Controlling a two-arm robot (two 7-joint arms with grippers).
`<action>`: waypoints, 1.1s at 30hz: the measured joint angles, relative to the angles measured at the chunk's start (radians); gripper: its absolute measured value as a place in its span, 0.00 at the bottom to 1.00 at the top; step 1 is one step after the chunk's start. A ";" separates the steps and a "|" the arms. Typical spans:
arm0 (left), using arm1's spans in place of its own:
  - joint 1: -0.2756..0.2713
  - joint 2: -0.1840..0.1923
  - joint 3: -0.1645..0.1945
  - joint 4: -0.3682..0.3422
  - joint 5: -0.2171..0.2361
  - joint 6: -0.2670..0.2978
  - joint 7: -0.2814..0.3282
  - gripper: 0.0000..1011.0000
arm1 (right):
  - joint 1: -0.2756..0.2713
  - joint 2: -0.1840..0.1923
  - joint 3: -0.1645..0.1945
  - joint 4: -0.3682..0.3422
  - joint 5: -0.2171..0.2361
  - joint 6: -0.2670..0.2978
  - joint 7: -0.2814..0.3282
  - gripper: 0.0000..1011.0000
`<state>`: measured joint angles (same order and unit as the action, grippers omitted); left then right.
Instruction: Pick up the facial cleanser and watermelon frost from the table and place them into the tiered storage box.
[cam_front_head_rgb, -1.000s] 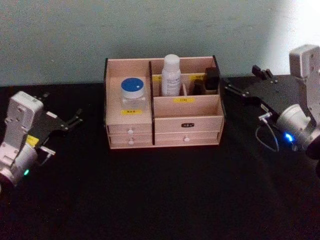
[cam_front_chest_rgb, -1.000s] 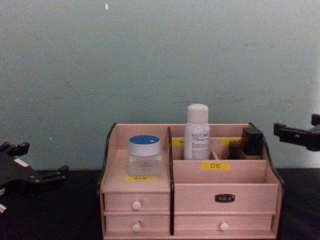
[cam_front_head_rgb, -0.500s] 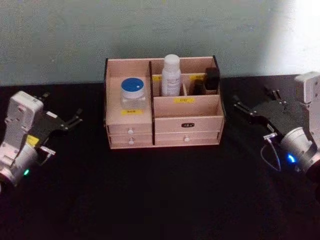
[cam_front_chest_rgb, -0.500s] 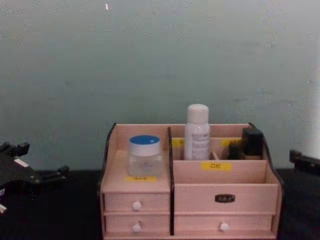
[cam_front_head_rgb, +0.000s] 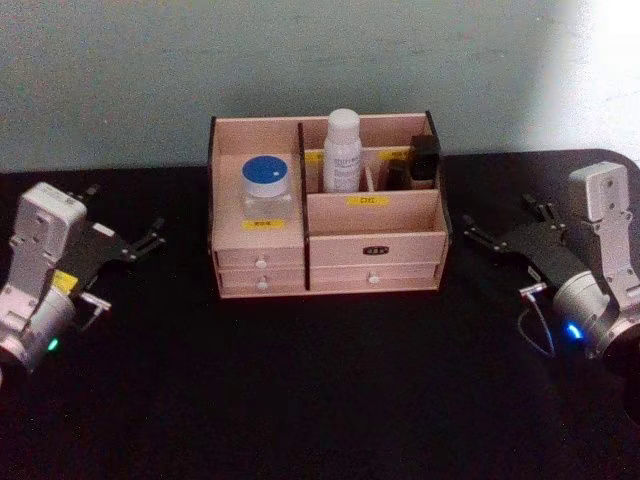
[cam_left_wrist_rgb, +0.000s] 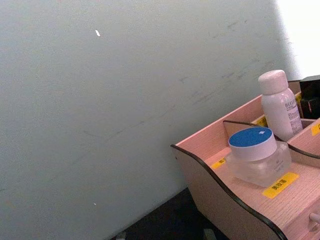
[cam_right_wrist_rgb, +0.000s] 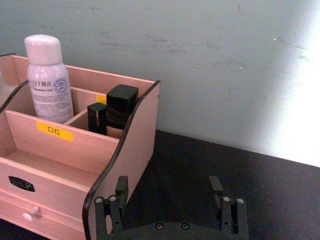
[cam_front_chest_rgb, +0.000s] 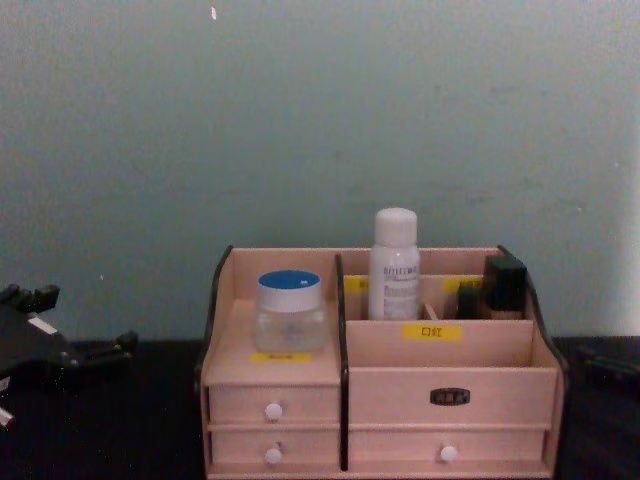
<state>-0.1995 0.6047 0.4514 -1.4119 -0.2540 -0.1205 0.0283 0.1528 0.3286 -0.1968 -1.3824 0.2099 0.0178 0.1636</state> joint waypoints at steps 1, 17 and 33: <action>0.000 0.000 0.000 0.000 0.000 0.000 0.000 0.99 | 0.000 0.000 0.000 0.000 0.000 0.000 0.000 0.99; 0.000 0.000 0.000 0.000 0.000 0.000 0.000 0.99 | -0.002 0.003 -0.001 -0.006 0.004 -0.003 0.001 0.99; 0.000 0.000 0.000 0.000 0.000 0.000 0.000 0.99 | -0.003 0.004 -0.001 -0.008 0.007 -0.005 0.002 0.99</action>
<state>-0.1995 0.6047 0.4514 -1.4120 -0.2539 -0.1205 0.0283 0.1495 0.3325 -0.1978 -1.3902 0.2168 0.0131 0.1652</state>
